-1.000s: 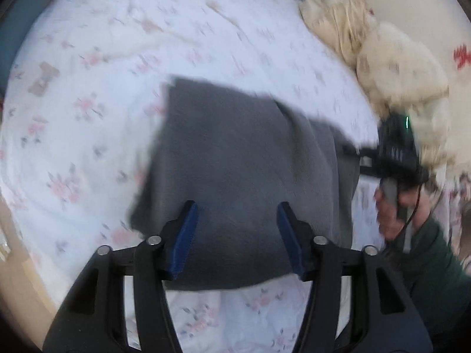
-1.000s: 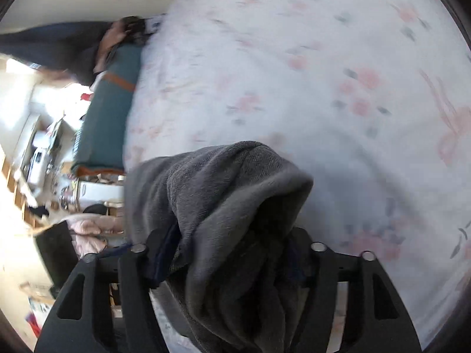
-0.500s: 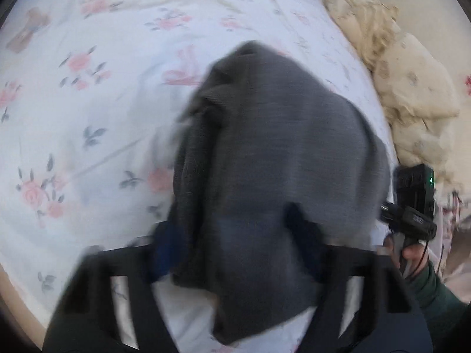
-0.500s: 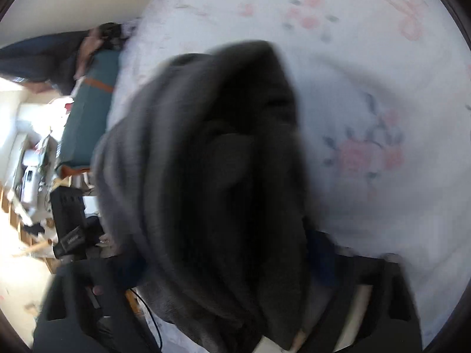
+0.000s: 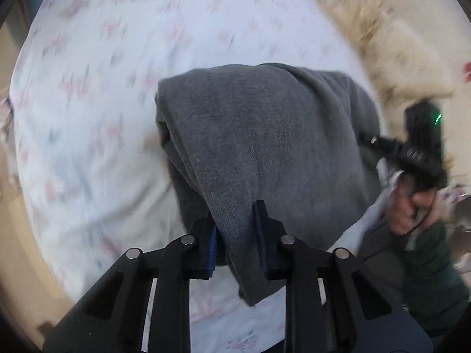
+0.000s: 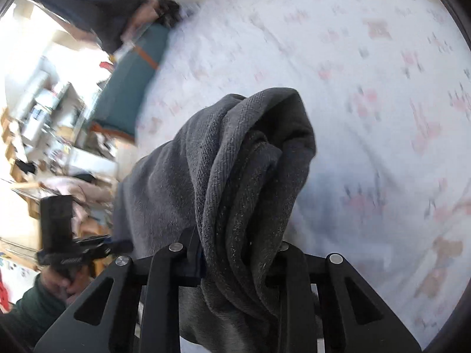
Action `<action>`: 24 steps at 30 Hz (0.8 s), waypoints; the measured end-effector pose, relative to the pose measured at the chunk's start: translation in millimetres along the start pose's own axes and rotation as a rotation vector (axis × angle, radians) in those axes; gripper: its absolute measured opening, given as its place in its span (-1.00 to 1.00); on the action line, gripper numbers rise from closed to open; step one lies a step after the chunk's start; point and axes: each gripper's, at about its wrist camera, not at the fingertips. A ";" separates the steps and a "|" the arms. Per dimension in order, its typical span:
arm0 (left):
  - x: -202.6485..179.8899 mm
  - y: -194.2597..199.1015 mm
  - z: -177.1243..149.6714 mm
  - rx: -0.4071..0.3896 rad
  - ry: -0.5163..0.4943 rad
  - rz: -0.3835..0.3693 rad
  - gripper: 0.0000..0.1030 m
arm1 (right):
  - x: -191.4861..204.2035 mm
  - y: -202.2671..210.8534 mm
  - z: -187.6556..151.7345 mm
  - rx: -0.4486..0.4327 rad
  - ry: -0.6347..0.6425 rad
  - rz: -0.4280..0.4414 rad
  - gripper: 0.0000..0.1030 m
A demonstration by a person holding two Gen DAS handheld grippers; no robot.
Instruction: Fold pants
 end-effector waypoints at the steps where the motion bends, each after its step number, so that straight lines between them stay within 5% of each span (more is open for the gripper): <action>1: 3.6 -14.5 -4.4 0.017 0.015 0.037 -0.65 | -8.6 -15.0 -6.3 0.053 -0.036 -0.040 -0.43; 4: 11.2 -27.9 -4.0 0.032 0.038 0.037 -0.35 | -30.9 -21.0 -17.1 0.077 -0.168 -0.093 0.11; 6: 16.7 -17.1 -6.7 0.004 0.067 0.068 0.14 | -27.0 -1.7 -15.4 0.028 -0.153 -0.148 0.21; 8: 20.4 -0.6 -9.5 -0.036 0.099 0.061 0.16 | -20.1 21.8 -15.7 -0.033 -0.113 -0.199 0.21; 15: 40.1 53.8 3.3 -0.307 0.237 -0.035 0.25 | 17.0 72.0 1.8 -0.280 0.034 -0.100 0.20; 24: 26.3 8.3 41.9 -0.239 0.261 -0.026 0.21 | 16.6 -5.4 42.9 -0.091 0.100 -0.200 -0.18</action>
Point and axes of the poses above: each gripper's, at about its wrist camera, not at the fingertips, and y roughly against the way its jaws point, x to its left, z to its top, and after that the axes turned 6 degrees about z, right-handed
